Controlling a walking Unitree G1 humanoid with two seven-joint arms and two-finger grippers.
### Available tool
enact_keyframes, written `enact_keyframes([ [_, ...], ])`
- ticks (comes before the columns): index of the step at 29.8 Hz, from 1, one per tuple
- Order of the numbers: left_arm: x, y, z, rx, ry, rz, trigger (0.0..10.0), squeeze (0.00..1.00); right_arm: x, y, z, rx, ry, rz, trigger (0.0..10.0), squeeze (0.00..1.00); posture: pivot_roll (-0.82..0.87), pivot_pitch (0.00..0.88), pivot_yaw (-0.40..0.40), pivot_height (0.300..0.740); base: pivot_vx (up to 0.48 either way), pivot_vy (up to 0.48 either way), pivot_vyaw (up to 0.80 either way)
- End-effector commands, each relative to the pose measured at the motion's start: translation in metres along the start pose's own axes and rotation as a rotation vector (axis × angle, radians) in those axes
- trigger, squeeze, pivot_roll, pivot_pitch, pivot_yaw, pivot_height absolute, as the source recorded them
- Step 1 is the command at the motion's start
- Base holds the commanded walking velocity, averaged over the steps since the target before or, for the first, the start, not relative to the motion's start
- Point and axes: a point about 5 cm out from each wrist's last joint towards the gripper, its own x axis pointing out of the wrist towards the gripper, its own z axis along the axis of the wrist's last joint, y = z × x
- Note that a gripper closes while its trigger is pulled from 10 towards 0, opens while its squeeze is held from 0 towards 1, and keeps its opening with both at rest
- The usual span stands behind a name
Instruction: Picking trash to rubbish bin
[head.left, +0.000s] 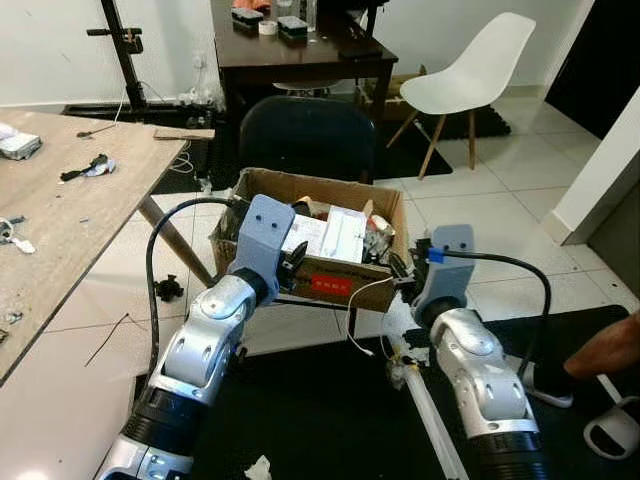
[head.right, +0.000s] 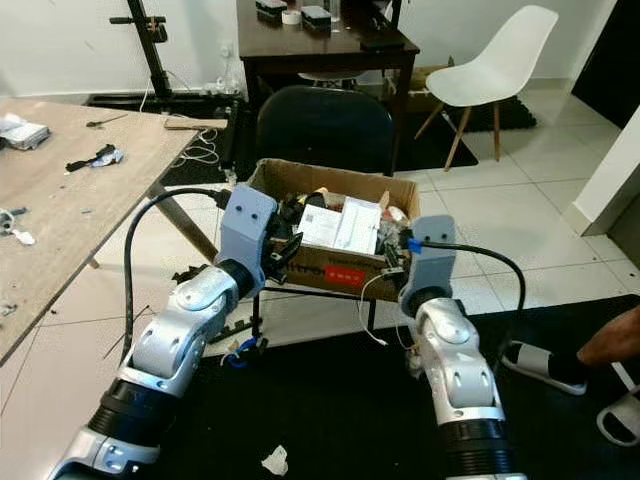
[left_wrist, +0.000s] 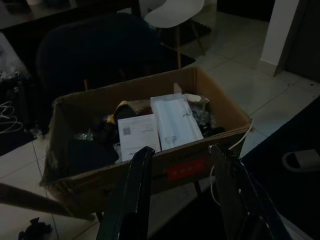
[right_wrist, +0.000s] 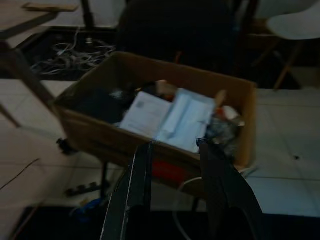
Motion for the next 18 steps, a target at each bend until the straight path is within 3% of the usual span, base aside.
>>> enact_keyframes([
  [1,0.001,0.0,-0.009,0.012,0.022,-0.006,10.0,0.0,-0.002,0.002,-0.008,-0.006,0.035,0.001,10.0,0.0,0.05,0.079,0.009,0.74,0.0,0.0,0.0],
  [7,0.007,0.005,-0.02,0.008,0.037,0.021,10.0,0.0,-0.005,-0.002,-0.028,0.073,0.149,0.043,10.0,0.0,0.03,0.091,0.034,0.74,0.0,0.0,0.0],
  [8,0.007,0.004,-0.029,-0.004,0.047,-0.003,10.0,0.0,-0.009,-0.004,-0.046,0.08,0.234,0.069,10.0,0.0,0.04,0.084,0.027,0.74,0.0,0.0,0.0],
  [10,0.001,0.004,-0.067,0.012,0.14,0.009,10.0,0.0,-0.025,-0.019,-0.092,-0.054,0.413,0.051,10.0,0.0,0.04,0.08,0.024,0.74,0.0,0.0,0.0],
  [11,-0.004,0.006,-0.081,-0.014,0.186,0.034,10.0,0.0,-0.031,-0.026,-0.102,-0.048,0.434,0.005,10.0,0.0,0.02,0.075,0.027,0.74,0.0,0.0,0.0],
  [14,-0.006,0.008,-0.089,-0.034,0.212,0.053,10.0,0.0,-0.033,-0.03,-0.106,-0.033,0.434,-0.031,10.0,0.0,0.02,0.075,0.027,0.74,0.0,0.0,0.0],
  [15,-0.012,0.012,-0.095,-0.062,0.194,0.119,10.0,0.0,-0.037,-0.035,-0.108,0.136,0.372,-0.115,10.0,0.0,0.03,0.061,0.019,0.74,0.0,0.0,0.0],
  [17,-0.012,0.012,-0.095,-0.062,0.194,0.119,10.0,0.0,-0.037,-0.035,-0.108,0.136,0.372,-0.115,10.0,0.0,0.03,0.061,0.019,0.74,0.0,0.0,0.0],
  [18,-0.018,0.01,-0.112,-0.035,0.22,0.143,10.0,0.0,-0.041,-0.039,-0.123,0.178,0.39,-0.177,10.0,0.0,0.04,0.06,0.007,0.74,0.0,0.0,0.0],
])
